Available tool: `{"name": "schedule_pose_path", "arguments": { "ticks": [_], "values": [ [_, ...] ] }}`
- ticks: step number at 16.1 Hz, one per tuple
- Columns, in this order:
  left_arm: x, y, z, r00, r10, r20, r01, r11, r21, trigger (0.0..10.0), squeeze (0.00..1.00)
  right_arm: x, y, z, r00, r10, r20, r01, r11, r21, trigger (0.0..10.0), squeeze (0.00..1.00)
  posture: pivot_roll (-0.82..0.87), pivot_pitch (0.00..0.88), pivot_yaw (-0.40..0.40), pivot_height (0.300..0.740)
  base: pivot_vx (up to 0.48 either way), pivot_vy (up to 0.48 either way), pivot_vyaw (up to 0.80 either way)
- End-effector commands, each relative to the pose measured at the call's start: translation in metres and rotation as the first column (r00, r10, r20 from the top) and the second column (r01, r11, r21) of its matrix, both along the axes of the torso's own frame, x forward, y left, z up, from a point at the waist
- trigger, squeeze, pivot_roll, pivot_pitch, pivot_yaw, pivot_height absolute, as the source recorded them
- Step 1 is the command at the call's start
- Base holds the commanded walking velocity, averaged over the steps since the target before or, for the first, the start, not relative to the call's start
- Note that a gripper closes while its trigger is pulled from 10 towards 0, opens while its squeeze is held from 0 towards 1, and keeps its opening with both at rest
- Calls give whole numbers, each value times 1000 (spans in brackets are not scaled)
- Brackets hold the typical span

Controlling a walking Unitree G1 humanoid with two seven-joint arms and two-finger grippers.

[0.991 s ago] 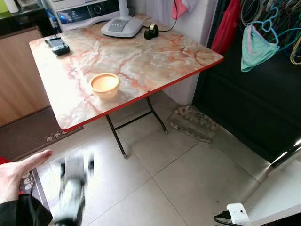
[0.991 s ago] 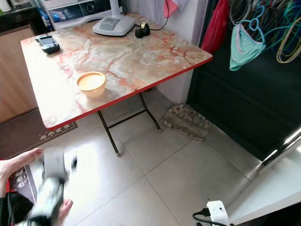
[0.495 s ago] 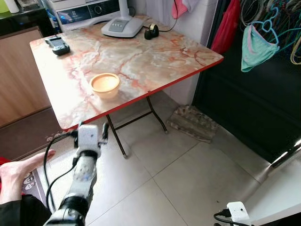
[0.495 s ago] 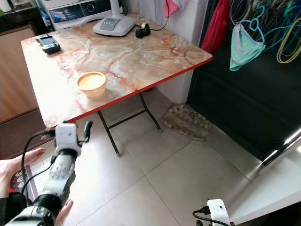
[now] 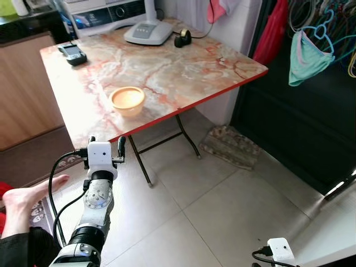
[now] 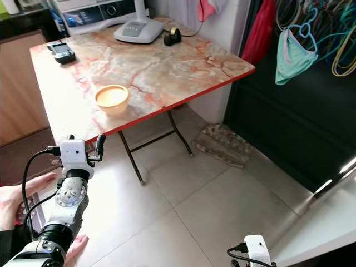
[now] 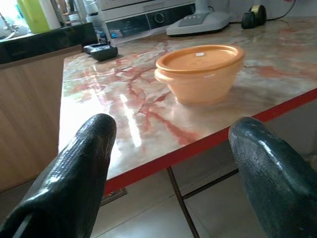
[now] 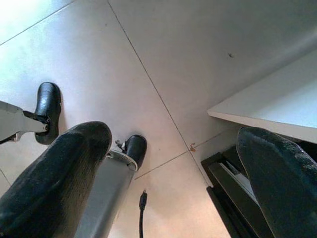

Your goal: Restocking fridge

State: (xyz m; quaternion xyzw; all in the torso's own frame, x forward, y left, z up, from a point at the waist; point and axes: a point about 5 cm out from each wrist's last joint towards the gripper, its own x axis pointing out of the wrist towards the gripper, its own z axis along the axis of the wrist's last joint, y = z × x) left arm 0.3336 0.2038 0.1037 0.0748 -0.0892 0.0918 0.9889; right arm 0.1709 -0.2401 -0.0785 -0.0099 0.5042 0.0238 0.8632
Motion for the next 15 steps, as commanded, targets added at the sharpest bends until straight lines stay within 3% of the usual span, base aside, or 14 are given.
{"name": "schedule_pose_path", "arguments": {
  "ticks": [1,4,11,15],
  "values": [
    [4,1,8,1000,-5,16,5,1000,7,10000,0,-3,2,-2,1000,4,-11,-4,1000,7,10000,0,36,8,35,740,0,0,0],
    [6,-1,9,1000,-17,11,17,1000,9,10000,0,-4,3,-3,1000,-4,-18,5,1000,6,10000,0,30,1,43,740,0,0,548],
    [8,-3,11,999,-32,15,32,999,-4,10000,0,-6,4,-4,998,-55,-8,55,998,27,10000,0,37,0,46,740,212,0,0],
    [9,-5,11,999,-37,13,37,999,-9,10000,0,-6,4,-4,999,-27,-18,27,999,19,10000,0,34,0,44,740,268,0,0]
  ]
}}
